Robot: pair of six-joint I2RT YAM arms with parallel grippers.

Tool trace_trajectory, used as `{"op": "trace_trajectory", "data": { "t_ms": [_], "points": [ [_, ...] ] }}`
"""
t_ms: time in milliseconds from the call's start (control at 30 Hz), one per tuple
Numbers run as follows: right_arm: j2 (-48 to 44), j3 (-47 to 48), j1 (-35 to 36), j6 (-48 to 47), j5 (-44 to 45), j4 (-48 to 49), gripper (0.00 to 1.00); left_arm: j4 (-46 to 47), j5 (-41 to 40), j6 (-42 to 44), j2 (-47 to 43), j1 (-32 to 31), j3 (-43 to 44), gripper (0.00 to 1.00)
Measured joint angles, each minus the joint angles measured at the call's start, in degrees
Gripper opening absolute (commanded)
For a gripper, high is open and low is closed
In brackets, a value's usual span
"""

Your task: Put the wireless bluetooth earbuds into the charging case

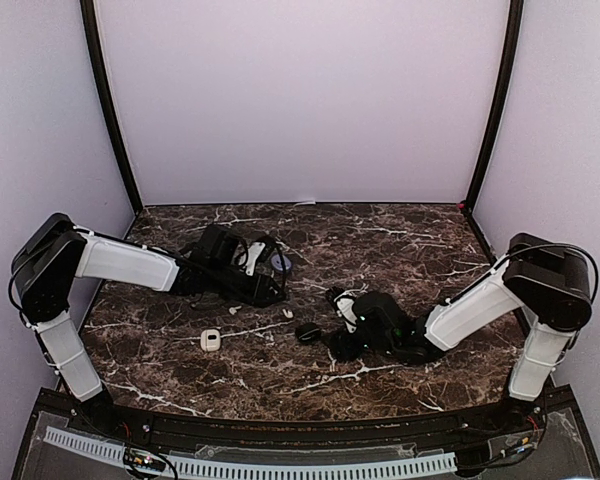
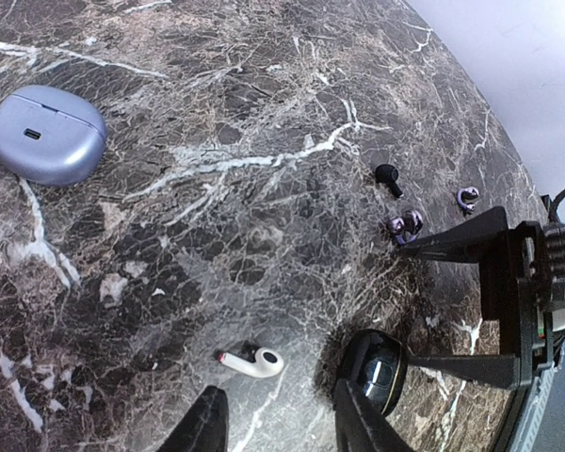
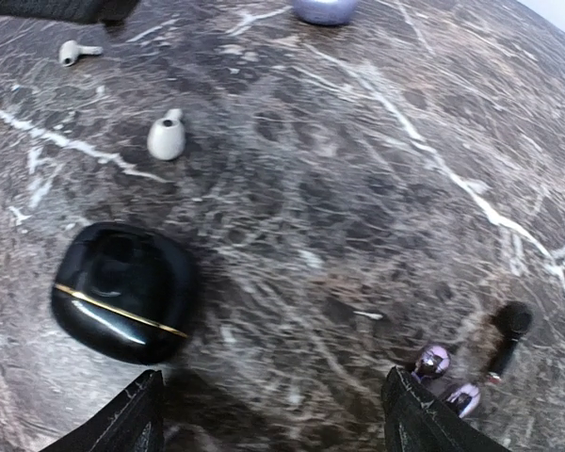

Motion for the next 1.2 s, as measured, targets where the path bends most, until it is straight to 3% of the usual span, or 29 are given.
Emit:
{"op": "trace_trajectory", "data": {
  "t_ms": [367, 800, 1200],
  "points": [
    [-2.80, -1.92, -2.12, 1.29, 0.44, -1.27, 0.75, 0.00, 2.99, 0.94, 0.00, -0.35, 0.00, 0.45],
    [-8.66, -5.88, -2.12, 4.17, -6.16, -0.24, 0.56, -0.63, 3.93, 2.03, 2.10, -6.86, 0.00, 0.45],
    [-10.95, -8.85, -2.34, 7.56, -9.05, 0.94, 0.53, -0.48, 2.23, -0.42, 2.62, -7.39, -1.57, 0.41]
  ]
}}
